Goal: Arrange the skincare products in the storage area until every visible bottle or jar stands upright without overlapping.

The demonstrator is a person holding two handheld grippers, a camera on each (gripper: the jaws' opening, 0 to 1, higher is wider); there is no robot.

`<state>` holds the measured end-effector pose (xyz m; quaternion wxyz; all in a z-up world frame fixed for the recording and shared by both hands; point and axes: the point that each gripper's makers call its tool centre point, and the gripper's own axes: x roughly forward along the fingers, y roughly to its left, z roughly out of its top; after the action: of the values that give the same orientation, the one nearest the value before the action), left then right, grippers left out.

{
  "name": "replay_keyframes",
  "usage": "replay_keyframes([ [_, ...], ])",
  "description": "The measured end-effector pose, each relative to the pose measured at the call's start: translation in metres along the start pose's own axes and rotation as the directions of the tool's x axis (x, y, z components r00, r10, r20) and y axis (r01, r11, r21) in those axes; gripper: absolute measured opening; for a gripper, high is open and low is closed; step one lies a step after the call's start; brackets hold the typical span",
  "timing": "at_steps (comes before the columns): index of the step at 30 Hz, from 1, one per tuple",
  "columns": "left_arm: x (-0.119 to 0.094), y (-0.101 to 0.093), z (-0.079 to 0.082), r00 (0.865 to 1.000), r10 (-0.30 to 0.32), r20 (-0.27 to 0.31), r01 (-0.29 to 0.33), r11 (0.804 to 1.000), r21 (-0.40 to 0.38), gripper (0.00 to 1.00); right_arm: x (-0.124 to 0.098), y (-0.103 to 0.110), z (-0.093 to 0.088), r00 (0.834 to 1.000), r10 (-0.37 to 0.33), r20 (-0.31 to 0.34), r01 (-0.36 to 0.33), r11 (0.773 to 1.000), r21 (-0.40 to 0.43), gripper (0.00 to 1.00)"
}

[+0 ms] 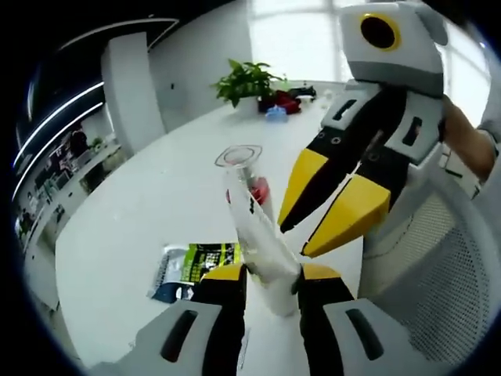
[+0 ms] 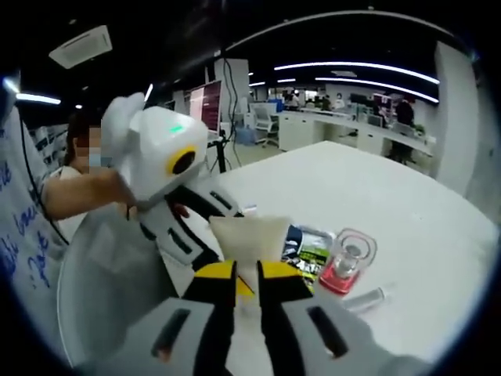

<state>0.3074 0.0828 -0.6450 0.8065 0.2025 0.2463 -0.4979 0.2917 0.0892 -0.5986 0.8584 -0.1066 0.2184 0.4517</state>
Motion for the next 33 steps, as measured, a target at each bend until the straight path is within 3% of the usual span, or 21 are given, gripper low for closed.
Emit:
replay_keyframes([
  [18,0.009,0.002,-0.010,0.998,-0.046,-0.032,0.048,0.997,0.055,0.20,-0.019,-0.022,-0.008,0.997,-0.072,0.004,0.072,0.996,0.047,0.11],
  [22,0.010,0.006,-0.021,0.996,-0.016,-0.093,0.026,0.993,0.113,0.23,-0.021,-0.023,-0.008,0.997,-0.081,0.006,0.080,0.995,0.052,0.11],
  [33,0.008,0.011,-0.029,0.994,-0.019,-0.106,0.030,0.995,0.097,0.25,-0.021,-0.022,-0.010,0.997,-0.082,0.003,0.082,0.995,0.054,0.11],
])
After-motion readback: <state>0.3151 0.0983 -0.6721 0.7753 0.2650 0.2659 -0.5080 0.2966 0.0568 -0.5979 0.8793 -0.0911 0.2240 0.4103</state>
